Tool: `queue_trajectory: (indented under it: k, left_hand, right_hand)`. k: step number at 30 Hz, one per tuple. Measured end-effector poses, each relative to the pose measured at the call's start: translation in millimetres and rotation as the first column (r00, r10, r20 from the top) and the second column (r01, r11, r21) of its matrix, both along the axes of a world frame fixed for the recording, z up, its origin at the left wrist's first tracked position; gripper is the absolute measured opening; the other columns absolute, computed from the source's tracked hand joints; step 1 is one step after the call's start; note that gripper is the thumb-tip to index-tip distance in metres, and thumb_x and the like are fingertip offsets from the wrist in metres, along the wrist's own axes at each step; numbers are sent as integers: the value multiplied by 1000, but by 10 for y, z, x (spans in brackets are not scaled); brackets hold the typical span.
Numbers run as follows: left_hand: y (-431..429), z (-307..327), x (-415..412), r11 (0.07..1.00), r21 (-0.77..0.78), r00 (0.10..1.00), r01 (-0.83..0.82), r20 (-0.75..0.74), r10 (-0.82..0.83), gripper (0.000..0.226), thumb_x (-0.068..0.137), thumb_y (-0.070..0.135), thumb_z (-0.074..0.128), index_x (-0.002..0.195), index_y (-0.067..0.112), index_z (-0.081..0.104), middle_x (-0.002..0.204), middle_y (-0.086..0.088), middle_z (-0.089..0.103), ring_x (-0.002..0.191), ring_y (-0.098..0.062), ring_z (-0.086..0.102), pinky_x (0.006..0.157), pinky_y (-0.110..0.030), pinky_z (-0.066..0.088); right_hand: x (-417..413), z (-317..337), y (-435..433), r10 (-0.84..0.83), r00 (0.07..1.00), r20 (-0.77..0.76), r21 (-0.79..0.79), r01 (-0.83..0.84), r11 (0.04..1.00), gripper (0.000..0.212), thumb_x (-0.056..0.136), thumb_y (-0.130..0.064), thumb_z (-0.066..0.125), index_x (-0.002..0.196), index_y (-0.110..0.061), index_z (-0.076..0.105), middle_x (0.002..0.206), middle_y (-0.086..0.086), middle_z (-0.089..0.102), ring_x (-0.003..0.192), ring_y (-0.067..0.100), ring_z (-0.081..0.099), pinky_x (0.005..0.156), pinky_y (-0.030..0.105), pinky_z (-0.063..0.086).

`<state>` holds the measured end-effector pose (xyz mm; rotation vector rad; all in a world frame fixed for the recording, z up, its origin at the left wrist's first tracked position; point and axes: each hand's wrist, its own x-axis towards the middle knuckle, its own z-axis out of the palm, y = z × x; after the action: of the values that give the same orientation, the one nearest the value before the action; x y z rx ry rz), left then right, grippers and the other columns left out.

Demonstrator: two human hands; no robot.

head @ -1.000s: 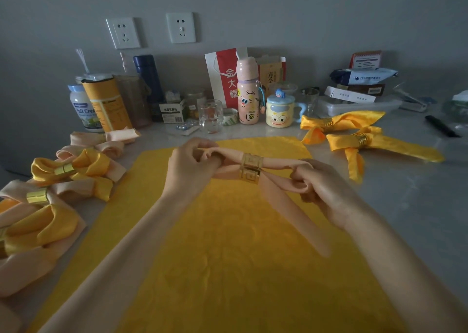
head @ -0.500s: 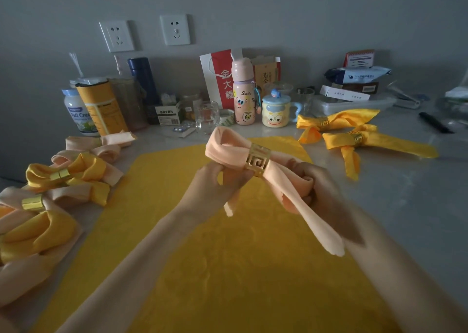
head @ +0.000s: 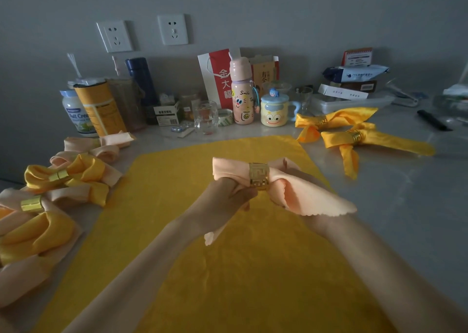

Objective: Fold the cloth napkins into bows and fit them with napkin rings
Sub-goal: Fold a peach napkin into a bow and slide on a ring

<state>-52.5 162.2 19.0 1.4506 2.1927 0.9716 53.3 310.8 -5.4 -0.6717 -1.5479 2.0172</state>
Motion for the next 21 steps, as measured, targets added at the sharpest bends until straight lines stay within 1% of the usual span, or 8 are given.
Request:
queue_trajectory:
  k: [2,5,7,10,13,16,19,21]
  left_hand:
    - [-2,3,-4,998,-45,999,36,16,-35,17,98,18,45,94,21,61,75,11,62,68,4,56,70,-15,41]
    - [-33,24,-24,992,-112,998,63,7,-63,24,100,13,38,91,23,57,75,13,63,76,-3,55,75,-21,39]
    - [-54,38,-20,980,-172,995,96,28,-93,25,101,14,33,104,15,58,74,12,65,75,0,54,76,-21,38]
    - [-76,94,10,945,-281,985,164,102,-141,29,102,17,32,124,16,51,78,7,69,87,-1,57,89,-23,37]
    - [-85,156,42,911,-338,968,236,167,-189,29,103,22,34,126,18,49,98,1,71,88,-16,60,88,-25,43]
    - [-52,147,53,961,-227,972,160,204,-114,41,94,49,44,118,20,60,114,1,65,104,-16,59,94,-27,43]
    - [-25,153,72,1000,0,845,26,535,-22,51,91,60,36,105,20,64,100,-9,70,88,-19,64,80,-28,46]
    - [-21,137,83,997,67,803,-31,596,-15,49,92,52,34,100,15,65,88,-12,70,73,-19,63,70,-27,49]
  right_hand:
    - [53,26,-33,62,994,87,127,-72,989,20,98,-25,48,104,-11,60,80,-6,65,55,-14,57,54,-1,39]
    - [192,80,-5,27,986,165,196,-60,979,19,89,-31,61,78,-16,63,48,-12,61,38,-5,53,37,9,38]
    - [220,106,54,42,990,136,226,-72,971,18,85,-31,65,85,-13,68,59,-2,66,48,5,59,42,13,43]
    - [234,154,90,66,987,147,302,-108,947,35,80,-35,70,101,-7,68,93,18,68,75,21,63,64,27,48]
    - [211,157,24,10,991,130,237,-41,971,48,69,-43,76,100,-8,68,94,18,68,84,29,64,75,41,49]
    - [182,167,-51,-13,997,72,173,0,985,58,68,-44,77,107,-4,62,89,15,66,82,29,62,71,38,48]
    - [205,203,-100,36,999,-11,171,-33,985,56,68,-47,75,108,-10,62,96,16,67,87,34,64,76,46,49]
    - [226,227,-123,87,996,3,257,-85,963,49,73,-48,71,108,-15,62,96,15,68,86,35,65,75,48,51]
